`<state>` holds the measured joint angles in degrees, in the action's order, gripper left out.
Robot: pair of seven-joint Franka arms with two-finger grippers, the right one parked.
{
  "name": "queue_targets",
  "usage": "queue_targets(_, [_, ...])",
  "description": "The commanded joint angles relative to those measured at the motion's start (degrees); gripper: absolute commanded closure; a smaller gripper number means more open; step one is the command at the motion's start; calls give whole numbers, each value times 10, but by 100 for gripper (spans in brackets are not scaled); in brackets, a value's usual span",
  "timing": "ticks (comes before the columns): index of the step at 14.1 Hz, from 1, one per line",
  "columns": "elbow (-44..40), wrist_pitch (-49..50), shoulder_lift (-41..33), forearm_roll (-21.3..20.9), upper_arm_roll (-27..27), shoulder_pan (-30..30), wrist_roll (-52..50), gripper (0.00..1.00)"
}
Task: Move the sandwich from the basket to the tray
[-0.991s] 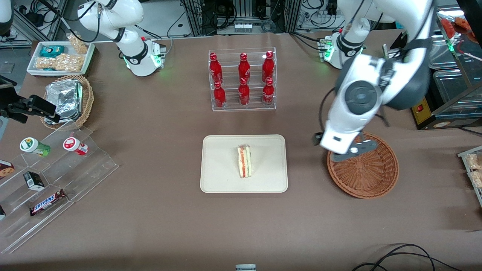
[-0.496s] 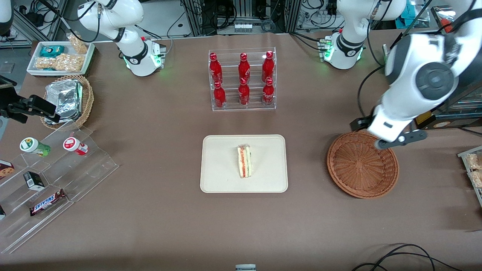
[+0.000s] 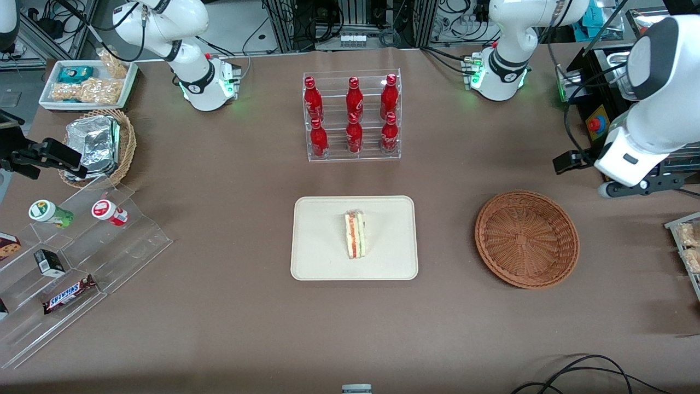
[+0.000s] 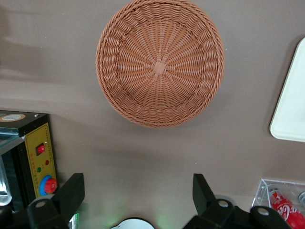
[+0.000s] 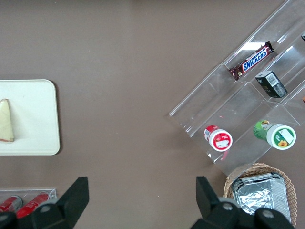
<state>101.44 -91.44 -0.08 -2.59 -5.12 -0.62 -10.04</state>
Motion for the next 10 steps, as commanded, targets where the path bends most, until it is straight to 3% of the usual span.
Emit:
queue_targets(1, [-21, 14, -4, 7, -42, -43, 24, 0])
queue_targets(3, [-39, 9, 2, 1, -38, -37, 43, 0])
queue_targets(6, [-61, 6, 9, 8, 32, 15, 54, 0])
queue_targets(10, [-97, 6, 21, 9, 33, 15, 53, 0])
